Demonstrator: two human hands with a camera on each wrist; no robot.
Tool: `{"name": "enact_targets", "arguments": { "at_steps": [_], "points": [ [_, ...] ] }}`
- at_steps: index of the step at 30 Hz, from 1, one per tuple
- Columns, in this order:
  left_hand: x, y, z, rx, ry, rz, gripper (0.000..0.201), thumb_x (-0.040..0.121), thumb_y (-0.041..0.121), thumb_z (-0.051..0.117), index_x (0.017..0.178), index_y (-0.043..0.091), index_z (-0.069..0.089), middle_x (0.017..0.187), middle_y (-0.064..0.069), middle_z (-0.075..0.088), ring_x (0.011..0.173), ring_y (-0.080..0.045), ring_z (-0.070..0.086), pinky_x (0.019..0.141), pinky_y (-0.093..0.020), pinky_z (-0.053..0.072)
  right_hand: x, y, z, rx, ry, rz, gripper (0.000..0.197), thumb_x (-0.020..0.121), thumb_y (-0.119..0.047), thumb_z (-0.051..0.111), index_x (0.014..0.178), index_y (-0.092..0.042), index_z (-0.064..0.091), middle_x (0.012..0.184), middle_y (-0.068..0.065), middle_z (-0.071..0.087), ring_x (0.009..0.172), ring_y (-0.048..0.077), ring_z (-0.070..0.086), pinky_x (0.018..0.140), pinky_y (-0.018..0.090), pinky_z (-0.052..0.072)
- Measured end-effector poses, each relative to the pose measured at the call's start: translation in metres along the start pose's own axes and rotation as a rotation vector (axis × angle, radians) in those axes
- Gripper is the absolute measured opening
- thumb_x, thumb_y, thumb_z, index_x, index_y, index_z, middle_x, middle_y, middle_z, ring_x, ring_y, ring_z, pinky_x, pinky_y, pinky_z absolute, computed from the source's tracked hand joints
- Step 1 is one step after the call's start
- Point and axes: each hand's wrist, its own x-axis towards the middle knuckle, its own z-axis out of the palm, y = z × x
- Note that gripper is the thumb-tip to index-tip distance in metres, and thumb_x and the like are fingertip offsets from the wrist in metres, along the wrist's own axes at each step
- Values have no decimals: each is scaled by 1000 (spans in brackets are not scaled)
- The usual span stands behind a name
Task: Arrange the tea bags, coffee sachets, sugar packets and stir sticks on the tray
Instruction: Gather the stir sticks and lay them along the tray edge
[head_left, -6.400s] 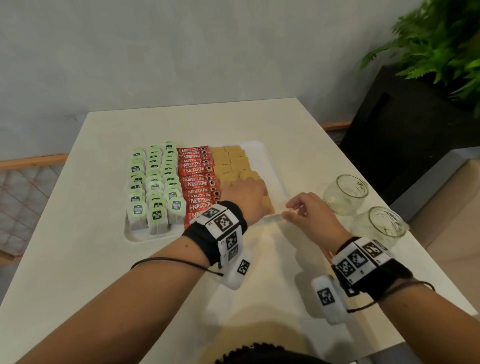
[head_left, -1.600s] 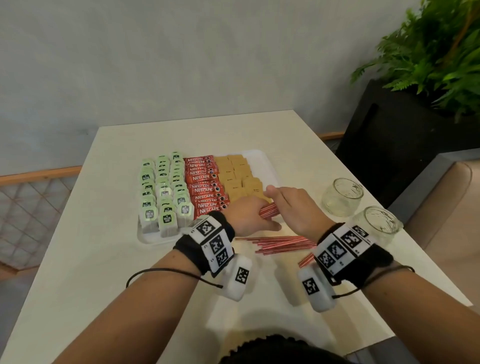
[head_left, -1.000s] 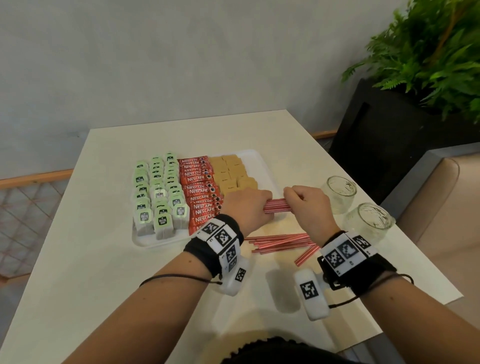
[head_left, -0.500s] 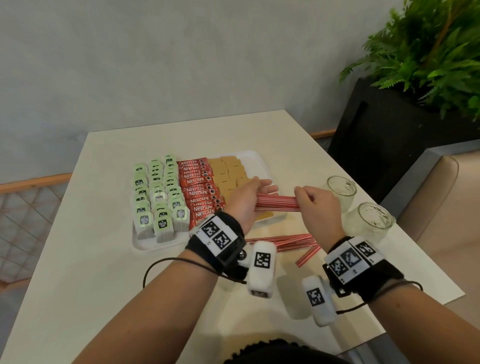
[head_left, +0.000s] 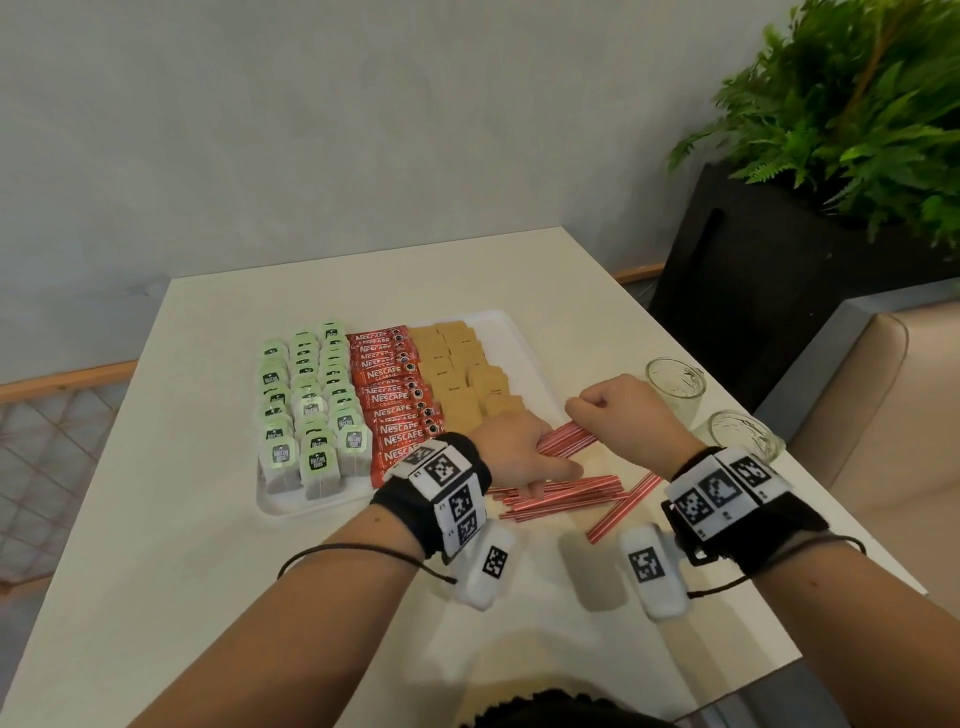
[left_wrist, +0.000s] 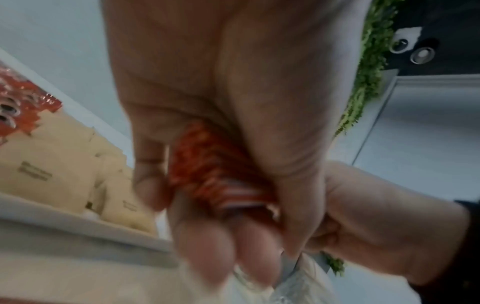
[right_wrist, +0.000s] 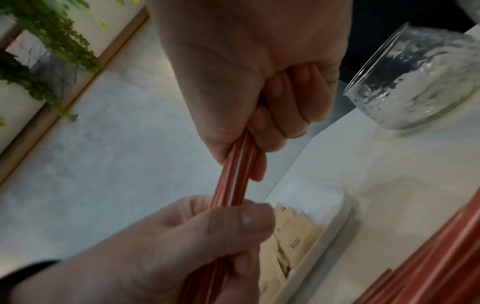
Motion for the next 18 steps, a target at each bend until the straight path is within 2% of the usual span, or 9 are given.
{"name": "enact_targets", "arguments": {
  "at_steps": [2,5,7,9,10,11,13,16,18],
  "points": [
    [-2,1,3,-34,-68,-1,34,90,43,63,68,17,58,60,4,66,51,-8,62,74,-29,54,0,0,5,-31,-62,-24,47,87,-26,57,46,-15,36,45,-2,30,46,14,29,50,30,28],
    [-3,-3,8,-146,-86,-9,37,91,38,63,66,14,51,54,2,53,46,-13,52,61,-30,49,-1,0,5,-5,-98,-54,51,93,-38,57,50,-13,44,44,-4,37,46,12,35,52,30,32],
    [-3,-6,11,-271,-63,-26,34,93,31,62,67,16,46,53,2,45,44,-14,43,52,-29,41,-2,-1,2,120,-84,-70,45,95,-48,53,66,-13,62,50,-7,53,48,7,48,57,27,42],
    [-4,-6,11,-422,-48,-38,28,96,25,59,74,16,44,53,2,40,43,-14,36,48,-29,35,-2,-2,1,330,-24,-69,41,93,-56,49,94,-20,69,77,-7,69,71,6,63,75,35,53],
    [-5,-5,9,-467,-38,-37,26,97,23,58,76,15,44,53,3,39,42,-13,35,47,-28,34,-1,-2,1,423,-8,-69,46,90,-62,46,107,-25,67,96,-9,70,89,6,65,87,36,52],
    [-5,-5,7,-482,-23,-40,26,97,23,58,76,15,45,52,3,39,41,-12,35,46,-27,35,-1,-3,3,495,-27,-73,56,86,-70,42,119,-30,63,114,-12,67,107,3,62,98,33,47],
    [-5,-4,3,-458,14,-43,33,97,25,58,68,16,45,48,6,42,39,-11,40,46,-26,39,-1,-6,6,567,-130,-75,77,79,-81,36,139,-34,49,142,-16,51,131,-3,44,114,30,31],
    [-5,-4,-1,-445,19,-42,35,96,27,59,66,16,45,46,7,44,39,-11,43,49,-27,43,0,-9,5,605,-182,-41,89,78,-86,32,147,-31,40,152,-16,38,138,-3,32,121,39,20],
    [-5,-5,-1,-445,15,-37,32,96,27,59,70,14,47,47,6,44,39,-11,43,50,-28,44,3,-9,-1,619,-133,-32,79,85,-80,26,145,-32,42,151,-16,40,137,3,36,121,43,21]
  ]
}}
